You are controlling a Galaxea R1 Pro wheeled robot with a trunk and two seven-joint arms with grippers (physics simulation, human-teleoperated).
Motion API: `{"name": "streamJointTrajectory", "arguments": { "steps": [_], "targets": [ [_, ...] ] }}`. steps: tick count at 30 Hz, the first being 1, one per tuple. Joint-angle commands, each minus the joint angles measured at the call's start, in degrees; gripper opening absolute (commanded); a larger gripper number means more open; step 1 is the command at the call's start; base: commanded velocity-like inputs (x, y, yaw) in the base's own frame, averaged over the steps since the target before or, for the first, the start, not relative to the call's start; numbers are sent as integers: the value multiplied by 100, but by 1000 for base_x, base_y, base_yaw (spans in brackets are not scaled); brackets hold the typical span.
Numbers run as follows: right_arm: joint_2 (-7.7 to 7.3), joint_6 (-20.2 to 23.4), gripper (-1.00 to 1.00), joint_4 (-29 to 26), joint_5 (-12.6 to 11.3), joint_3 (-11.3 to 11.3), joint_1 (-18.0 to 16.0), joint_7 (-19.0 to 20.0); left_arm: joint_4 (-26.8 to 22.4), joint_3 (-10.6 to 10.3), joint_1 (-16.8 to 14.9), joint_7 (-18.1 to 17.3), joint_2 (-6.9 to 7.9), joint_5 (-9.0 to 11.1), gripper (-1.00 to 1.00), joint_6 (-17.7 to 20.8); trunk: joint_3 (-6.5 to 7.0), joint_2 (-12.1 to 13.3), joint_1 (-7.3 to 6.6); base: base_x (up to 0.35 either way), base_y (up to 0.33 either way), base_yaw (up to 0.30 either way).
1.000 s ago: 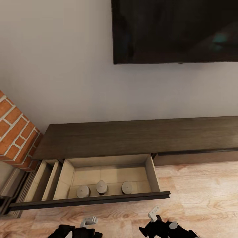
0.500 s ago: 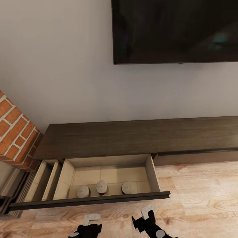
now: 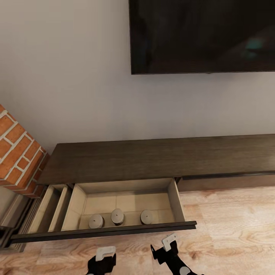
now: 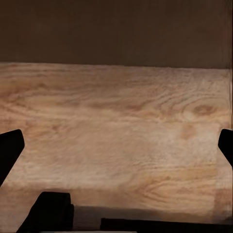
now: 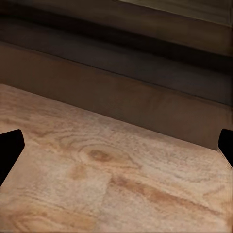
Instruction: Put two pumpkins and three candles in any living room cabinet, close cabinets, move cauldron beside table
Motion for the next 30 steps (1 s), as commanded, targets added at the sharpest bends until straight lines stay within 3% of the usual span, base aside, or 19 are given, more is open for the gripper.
{"name": "streamJointTrajectory", "arguments": {
  "steps": [1, 2, 4, 8, 13, 30],
  "targets": [
    [3, -55, 100, 25, 1, 0, -1, 0, 2, -133, 0, 10, 0, 4, 100, -130, 0, 0, 0, 0, 0, 0],
    [-1, -137, 100, 125, 11, -1, -2, 0, 18, -580, 0, 24, 9, 28, 100, -389, 0, 0, 0, 0, 0, 0],
    [-1, -144, 100, 135, 13, -1, -2, 0, 22, -635, 0, 26, 16, 38, 100, -411, 0, 0, 0, 0, 0, 0],
    [-1, -149, 100, 142, 15, -1, 0, 0, 69, -652, 0, 31, 11, 63, 100, -433, 0, 0, 0, 0, 0, 0],
    [-1, -149, 100, 142, 21, -1, -2, 0, 394, -632, 0, 30, -4, 53, 100, -441, -90, -201, 110, 0, 0, 0],
    [2, -149, 100, 143, 24, -1, -1, 9, 459, -664, 0, 27, 17, 20, 100, -549, -395, -882, 483, 0, 0, 0]
  ]
}}
